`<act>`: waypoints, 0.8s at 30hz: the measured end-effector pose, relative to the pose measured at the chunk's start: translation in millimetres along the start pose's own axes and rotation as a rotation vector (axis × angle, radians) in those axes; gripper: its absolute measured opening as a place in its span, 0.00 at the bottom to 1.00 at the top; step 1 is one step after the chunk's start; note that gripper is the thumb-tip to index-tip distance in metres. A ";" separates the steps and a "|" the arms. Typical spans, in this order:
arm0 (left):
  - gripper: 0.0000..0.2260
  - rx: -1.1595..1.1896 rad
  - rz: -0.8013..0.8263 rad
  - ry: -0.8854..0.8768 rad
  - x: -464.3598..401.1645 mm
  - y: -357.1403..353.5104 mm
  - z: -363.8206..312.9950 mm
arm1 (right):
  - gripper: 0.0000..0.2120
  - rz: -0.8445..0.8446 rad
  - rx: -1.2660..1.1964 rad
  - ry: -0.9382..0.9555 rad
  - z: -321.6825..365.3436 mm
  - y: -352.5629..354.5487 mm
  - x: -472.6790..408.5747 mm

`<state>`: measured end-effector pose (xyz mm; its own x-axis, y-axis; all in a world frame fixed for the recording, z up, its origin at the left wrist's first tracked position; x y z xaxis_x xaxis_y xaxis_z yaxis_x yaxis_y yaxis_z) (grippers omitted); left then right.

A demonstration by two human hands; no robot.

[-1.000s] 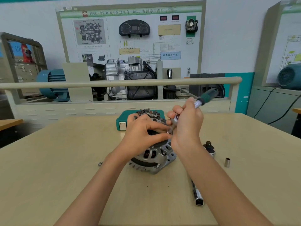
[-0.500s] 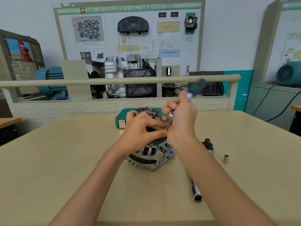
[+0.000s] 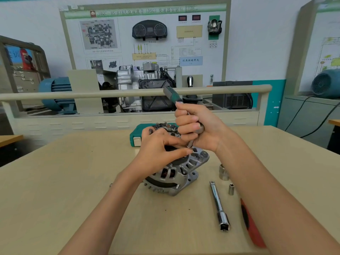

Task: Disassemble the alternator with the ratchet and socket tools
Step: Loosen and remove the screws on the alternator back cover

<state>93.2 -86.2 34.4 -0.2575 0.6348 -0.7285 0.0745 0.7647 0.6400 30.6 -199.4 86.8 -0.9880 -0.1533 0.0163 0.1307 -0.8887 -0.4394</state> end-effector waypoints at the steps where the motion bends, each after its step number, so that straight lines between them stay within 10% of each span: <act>1: 0.10 -0.004 -0.002 0.000 -0.3 -0.6 0.3 | 0.17 -0.021 -0.019 0.040 -2.3 -0.9 0.8; 7: 0.13 0.011 -0.027 0.012 0.3 -4.0 0.3 | 0.13 -0.651 -0.414 0.671 -34.1 -4.9 1.1; 17: 0.07 0.037 -0.022 0.015 0.8 -0.8 0.8 | 0.18 -0.095 -0.002 0.057 -0.7 -3.6 -0.4; 24: 0.06 -0.003 -0.022 0.040 0.8 -3.5 0.8 | 0.12 -0.646 -0.405 0.675 -34.4 -10.7 -0.5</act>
<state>93.5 -88.3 31.3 -0.2975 0.6132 -0.7318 0.0655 0.7778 0.6251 26.9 -174.9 60.5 -0.7164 0.6910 -0.0970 -0.3577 -0.4830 -0.7993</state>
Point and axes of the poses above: each hand's wrist, its own x-axis away from the middle knuckle, its own y-axis out of the back of the hand, z = x × y, the point moved 1 cm from there along -x, towards the middle knuckle, and after that the axes turned 6 degrees about -y, right-handed, at the moved point
